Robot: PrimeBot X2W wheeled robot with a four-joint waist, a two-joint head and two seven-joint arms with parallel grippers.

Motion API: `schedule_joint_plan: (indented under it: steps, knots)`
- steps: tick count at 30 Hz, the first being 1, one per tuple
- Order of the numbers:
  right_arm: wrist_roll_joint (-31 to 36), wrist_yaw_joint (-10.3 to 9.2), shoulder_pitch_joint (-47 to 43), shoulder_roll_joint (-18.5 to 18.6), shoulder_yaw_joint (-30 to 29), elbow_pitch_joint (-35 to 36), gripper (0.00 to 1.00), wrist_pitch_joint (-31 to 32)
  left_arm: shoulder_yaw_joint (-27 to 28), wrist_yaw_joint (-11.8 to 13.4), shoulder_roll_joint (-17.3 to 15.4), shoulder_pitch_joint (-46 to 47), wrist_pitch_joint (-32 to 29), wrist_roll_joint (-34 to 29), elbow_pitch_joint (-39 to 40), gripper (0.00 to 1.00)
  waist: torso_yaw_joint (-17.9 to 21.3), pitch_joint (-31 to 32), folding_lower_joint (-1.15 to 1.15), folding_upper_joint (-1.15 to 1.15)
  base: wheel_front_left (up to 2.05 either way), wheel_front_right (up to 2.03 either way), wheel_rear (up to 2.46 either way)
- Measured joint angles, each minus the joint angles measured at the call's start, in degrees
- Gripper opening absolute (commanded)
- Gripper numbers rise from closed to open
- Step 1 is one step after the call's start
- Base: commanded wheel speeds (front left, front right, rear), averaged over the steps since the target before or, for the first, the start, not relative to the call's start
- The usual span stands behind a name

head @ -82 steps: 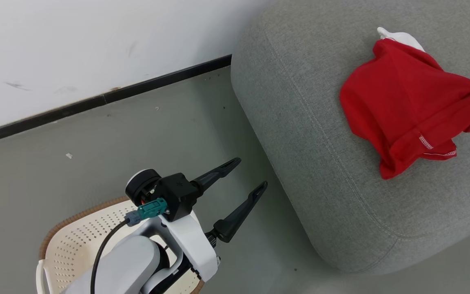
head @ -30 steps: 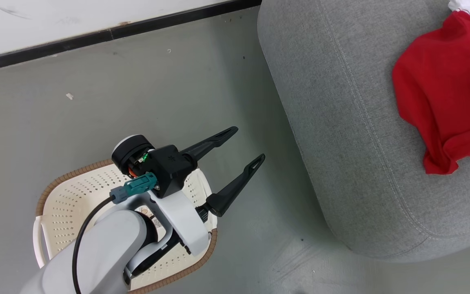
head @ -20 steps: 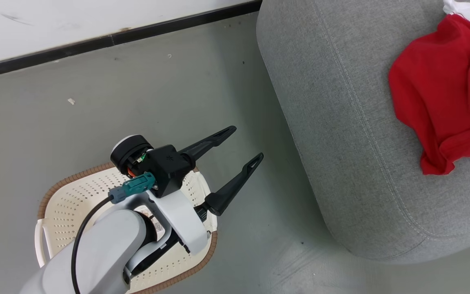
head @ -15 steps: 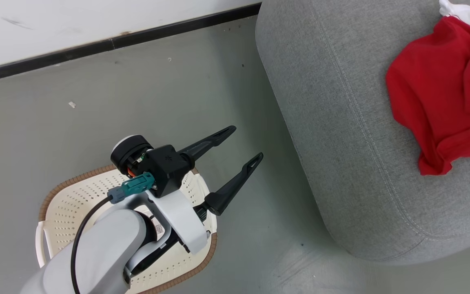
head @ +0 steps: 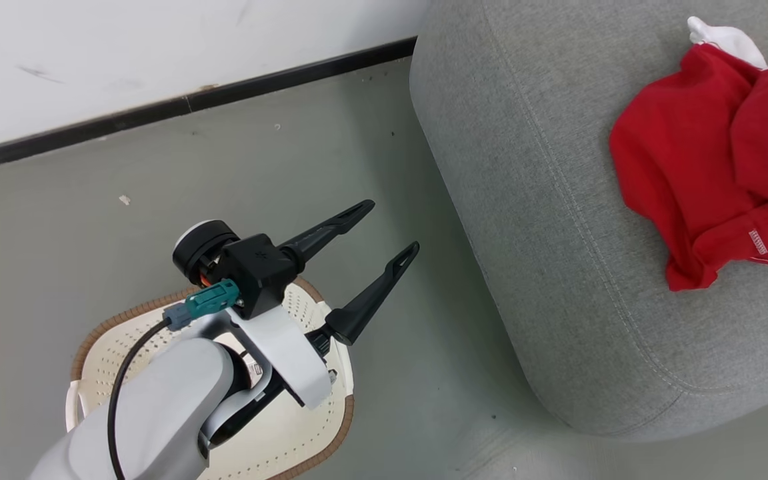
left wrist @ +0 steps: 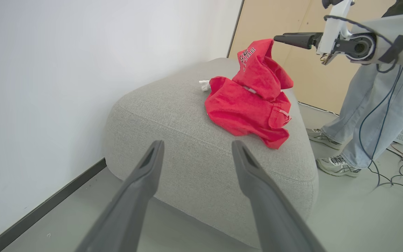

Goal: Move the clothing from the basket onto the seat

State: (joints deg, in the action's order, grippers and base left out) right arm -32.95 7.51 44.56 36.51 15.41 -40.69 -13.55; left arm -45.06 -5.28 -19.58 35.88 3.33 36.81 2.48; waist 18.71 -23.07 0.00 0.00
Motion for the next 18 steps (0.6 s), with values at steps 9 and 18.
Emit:
schedule_joint_plan:
  steps: [9, 18]
  knots:
    - [-2.4, 0.00, -1.1, 0.0, 0.0, 3.2, 1.00, -0.1, 0.6, 0.0, 0.2, -0.6, 1.8, 0.7, -1.5, 1.00, 0.4, 3.0, 0.00, 0.00, 0.00, 0.00, 0.00]
    - [-2.4, 0.00, -1.3, 1.2, 2.4, 7.8, 1.00, -0.4, 1.5, 0.1, 1.1, -2.6, 3.4, 2.1, -2.7, 1.00, 0.5, 6.6, 0.00, 0.00, 0.00, 0.00, 0.00]
